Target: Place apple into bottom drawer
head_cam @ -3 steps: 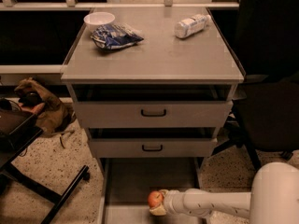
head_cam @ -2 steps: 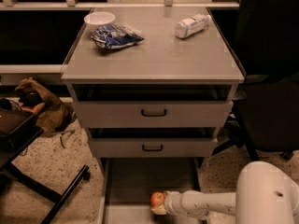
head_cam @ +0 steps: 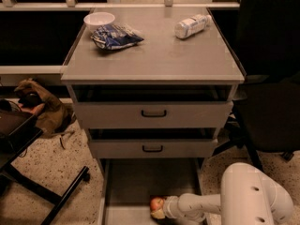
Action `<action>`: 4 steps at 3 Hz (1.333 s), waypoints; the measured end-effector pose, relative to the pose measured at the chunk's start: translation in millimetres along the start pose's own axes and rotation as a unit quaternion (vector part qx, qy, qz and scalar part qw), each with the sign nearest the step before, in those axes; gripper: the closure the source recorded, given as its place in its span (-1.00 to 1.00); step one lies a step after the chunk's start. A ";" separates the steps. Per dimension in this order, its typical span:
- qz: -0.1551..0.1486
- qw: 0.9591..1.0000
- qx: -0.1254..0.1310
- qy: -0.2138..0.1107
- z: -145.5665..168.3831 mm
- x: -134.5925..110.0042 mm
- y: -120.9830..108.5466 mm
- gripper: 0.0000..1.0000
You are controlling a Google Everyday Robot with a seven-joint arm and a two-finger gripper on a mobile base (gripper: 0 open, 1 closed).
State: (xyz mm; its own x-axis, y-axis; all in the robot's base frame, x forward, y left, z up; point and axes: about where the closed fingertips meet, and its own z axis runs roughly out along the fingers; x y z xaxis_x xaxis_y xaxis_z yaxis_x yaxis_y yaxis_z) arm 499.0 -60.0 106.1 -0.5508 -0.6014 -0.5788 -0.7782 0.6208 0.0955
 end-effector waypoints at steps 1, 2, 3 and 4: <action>0.000 1.000 0.000 0.000 0.0 0.0 0.0 0.63; 0.000 1.000 0.000 0.000 0.0 0.0 0.1 0.16; 0.000 1.000 0.000 0.000 0.1 0.0 0.1 -0.30; 0.000 1.000 0.000 0.000 0.1 0.0 0.1 -0.77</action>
Offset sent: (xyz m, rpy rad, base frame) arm 0.0000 0.0000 0.0000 0.0000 0.0000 0.0000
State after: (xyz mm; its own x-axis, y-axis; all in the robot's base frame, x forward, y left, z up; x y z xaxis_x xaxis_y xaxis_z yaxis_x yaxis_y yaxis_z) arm 499.0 -59.9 106.0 -0.5508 -0.6014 -0.5787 -0.7782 0.6207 0.0957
